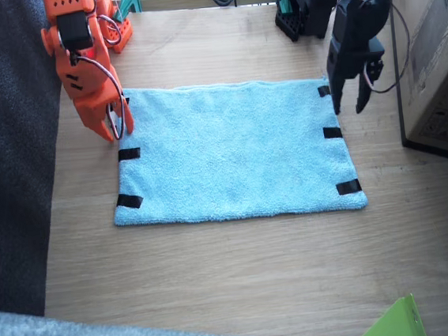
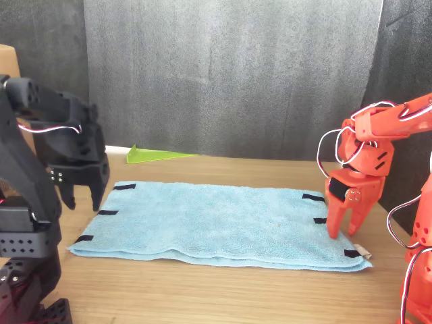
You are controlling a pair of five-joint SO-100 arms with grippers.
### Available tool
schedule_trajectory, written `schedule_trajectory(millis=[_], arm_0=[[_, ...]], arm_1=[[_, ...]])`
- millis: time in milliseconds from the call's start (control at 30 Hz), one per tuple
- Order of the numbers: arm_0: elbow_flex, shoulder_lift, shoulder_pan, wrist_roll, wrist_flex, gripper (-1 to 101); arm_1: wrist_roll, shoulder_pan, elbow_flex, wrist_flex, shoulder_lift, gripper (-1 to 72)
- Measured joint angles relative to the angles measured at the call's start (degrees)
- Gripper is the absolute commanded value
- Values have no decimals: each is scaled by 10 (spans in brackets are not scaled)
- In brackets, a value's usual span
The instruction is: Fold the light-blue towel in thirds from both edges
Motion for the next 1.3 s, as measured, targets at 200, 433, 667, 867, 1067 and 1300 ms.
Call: schedule_trajectory(millis=[200,433,667,867,1067,1300], arm_0=[[0,0,-11,0,4,252],[0,-18,-28,0,24,252],[-3,-39,-33,0,40,246],[-43,-95,-38,1,62,234],[-91,-149,-38,12,82,216],[-104,-158,-42,12,91,78]], arm_1=[[1,9,-18,-1,-17,213],[1,11,-18,0,-17,213],[1,11,-24,2,-22,214],[1,11,-26,3,-24,215],[1,11,-26,3,-24,215],[-6,11,-26,3,-25,200]])
